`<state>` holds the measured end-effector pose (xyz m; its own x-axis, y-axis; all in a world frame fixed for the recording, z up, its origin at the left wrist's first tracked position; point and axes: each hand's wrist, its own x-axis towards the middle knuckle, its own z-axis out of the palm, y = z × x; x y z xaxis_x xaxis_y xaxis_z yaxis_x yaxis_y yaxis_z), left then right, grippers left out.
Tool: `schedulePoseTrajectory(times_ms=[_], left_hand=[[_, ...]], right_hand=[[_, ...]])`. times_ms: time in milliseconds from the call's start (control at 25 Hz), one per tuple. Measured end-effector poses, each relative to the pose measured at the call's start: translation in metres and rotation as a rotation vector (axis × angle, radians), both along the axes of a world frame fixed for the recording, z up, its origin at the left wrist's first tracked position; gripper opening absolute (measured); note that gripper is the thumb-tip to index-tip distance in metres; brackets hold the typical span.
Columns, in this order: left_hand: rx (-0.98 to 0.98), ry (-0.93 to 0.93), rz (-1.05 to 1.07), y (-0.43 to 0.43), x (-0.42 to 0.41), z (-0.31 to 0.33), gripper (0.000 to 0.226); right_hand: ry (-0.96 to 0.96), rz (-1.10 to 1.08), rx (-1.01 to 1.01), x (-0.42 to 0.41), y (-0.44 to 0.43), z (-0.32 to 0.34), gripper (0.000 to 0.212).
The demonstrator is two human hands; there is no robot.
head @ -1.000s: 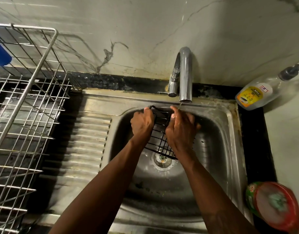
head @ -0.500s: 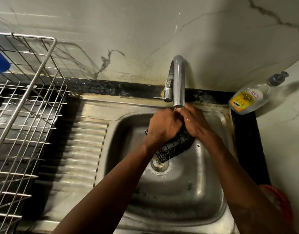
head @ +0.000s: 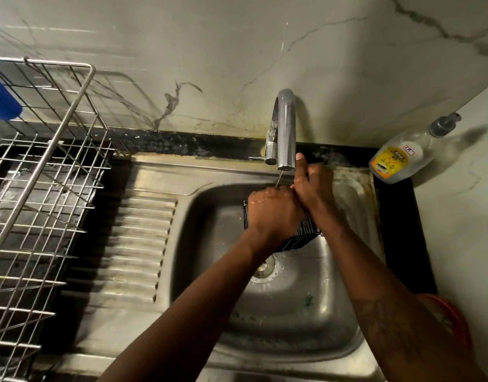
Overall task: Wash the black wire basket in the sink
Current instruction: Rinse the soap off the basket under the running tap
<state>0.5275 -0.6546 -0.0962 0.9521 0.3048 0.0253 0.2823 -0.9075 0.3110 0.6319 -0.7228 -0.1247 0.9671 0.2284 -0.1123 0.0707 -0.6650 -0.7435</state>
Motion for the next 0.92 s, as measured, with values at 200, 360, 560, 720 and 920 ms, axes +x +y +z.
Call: schedulePoseTrajectory(times_ms=[200,360,560,720,920], left_hand=[[-0.076,0.013,0.108,0.037,-0.009,-0.018,0.057],[-0.081,0.015,0.273,0.038,-0.007,-0.016,0.056],[0.064,-0.014,-0.012,-0.003,0.002,-0.002,0.041],[-0.205,-0.117,-0.041,0.053,-0.017,-0.017,0.055],[-0.096,-0.042,0.254,0.045,-0.02,-0.013,0.051]], right_hand=[[0.041,-0.062,0.001,-0.013,-0.006,0.006,0.055],[0.037,-0.041,-0.01,-0.015,0.007,0.0,0.055],[0.007,-0.092,0.118,-0.012,-0.008,-0.01,0.06],[0.025,-0.112,0.101,-0.01,-0.002,-0.008,0.051],[-0.069,0.182,0.03,-0.031,0.016,0.002,0.044]])
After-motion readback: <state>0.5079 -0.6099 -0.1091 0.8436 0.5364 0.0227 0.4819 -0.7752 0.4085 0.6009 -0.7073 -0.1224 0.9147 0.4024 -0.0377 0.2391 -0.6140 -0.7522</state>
